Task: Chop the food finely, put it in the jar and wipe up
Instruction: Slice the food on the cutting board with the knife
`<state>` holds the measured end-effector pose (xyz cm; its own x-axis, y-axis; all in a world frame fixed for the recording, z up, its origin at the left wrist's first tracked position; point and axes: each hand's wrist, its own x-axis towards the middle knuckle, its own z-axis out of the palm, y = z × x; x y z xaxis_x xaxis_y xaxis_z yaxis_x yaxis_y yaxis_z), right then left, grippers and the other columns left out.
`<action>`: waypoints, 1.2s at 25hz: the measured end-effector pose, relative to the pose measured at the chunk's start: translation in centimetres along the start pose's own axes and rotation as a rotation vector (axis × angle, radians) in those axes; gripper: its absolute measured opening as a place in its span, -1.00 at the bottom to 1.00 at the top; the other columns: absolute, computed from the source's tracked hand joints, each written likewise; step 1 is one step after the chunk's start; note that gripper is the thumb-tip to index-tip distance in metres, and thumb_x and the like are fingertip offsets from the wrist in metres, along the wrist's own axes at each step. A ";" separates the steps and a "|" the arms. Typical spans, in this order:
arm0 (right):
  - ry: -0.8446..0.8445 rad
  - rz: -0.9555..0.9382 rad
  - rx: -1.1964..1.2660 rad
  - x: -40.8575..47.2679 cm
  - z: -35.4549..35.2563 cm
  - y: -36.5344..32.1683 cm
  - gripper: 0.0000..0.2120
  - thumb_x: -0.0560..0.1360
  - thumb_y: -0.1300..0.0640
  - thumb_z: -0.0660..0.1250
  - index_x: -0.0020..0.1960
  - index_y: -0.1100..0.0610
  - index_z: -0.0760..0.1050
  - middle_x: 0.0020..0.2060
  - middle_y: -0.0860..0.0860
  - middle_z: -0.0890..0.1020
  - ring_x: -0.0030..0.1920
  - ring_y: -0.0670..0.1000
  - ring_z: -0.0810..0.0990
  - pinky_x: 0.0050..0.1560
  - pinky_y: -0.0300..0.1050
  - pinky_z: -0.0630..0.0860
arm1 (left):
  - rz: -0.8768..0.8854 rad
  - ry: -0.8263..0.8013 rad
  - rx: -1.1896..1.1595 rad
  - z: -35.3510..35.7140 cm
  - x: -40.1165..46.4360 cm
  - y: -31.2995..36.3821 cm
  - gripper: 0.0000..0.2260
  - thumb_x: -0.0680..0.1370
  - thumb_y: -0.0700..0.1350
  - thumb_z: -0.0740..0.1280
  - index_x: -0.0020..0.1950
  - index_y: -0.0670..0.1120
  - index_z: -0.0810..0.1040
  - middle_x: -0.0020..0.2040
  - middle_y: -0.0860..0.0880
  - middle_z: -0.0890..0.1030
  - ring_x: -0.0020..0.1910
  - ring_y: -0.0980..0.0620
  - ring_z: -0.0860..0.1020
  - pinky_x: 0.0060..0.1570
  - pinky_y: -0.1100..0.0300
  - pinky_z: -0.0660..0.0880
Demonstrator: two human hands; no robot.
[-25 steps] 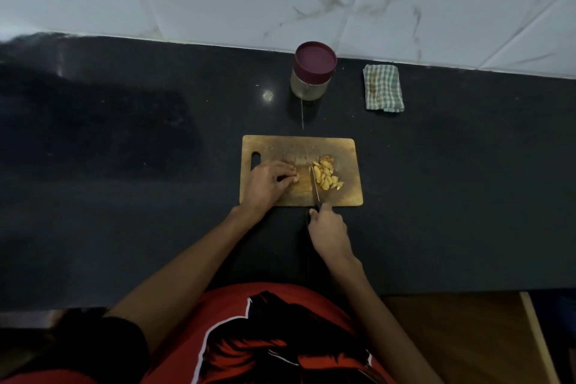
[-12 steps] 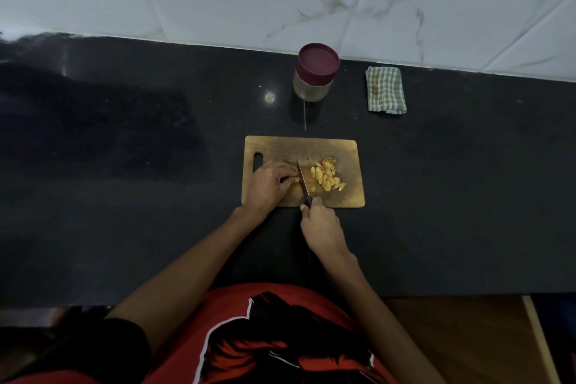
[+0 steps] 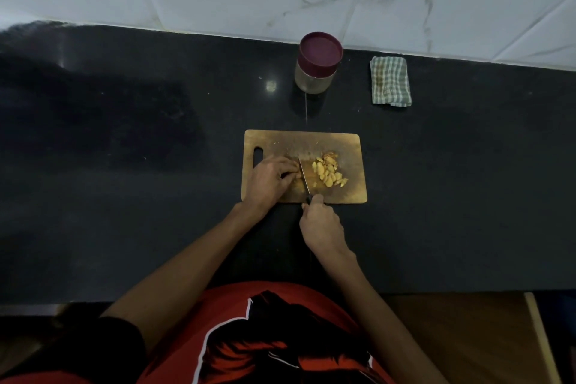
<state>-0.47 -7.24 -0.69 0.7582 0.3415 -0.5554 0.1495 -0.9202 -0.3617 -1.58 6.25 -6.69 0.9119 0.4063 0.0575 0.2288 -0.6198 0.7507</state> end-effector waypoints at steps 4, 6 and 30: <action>-0.014 0.000 -0.009 1.0 -0.5 -0.4 -0.78 0.67 0.08 0.11 0.23 0.18 0.35 0.07 0.15 0.58 0.06 0.15 0.59 -0.07 0.06 0.51 | 0.015 -0.002 0.010 -0.1 0.2 0.0 -0.87 0.45 -0.20 0.43 -0.02 -0.16 0.69 0.00 -0.06 0.67 0.03 0.00 0.57 0.05 0.07 0.50; -0.019 0.005 -0.019 1.2 -0.4 -0.6 -0.79 0.67 0.09 0.11 0.23 0.18 0.35 0.07 0.15 0.58 0.07 0.15 0.59 -0.12 0.01 0.44 | 0.013 0.001 0.010 -0.1 0.0 0.2 -0.87 0.45 -0.21 0.43 -0.03 -0.17 0.69 -0.01 -0.08 0.67 0.02 -0.02 0.57 0.03 0.06 0.51; 0.034 0.003 -0.034 -0.7 0.5 -0.5 -0.78 0.67 0.13 0.10 0.25 0.21 0.33 0.12 0.19 0.59 0.13 0.19 0.58 -0.13 -0.04 0.37 | 0.000 0.004 0.072 -0.2 -0.2 0.9 -0.86 0.47 -0.21 0.40 0.00 -0.17 0.68 0.03 -0.06 0.67 0.06 -0.01 0.57 0.06 0.10 0.50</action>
<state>-1.35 -6.90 -0.49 0.7797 0.3322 -0.5308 0.1682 -0.9276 -0.3335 -1.61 5.74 -5.94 0.9106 0.4089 0.0604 0.2528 -0.6667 0.7011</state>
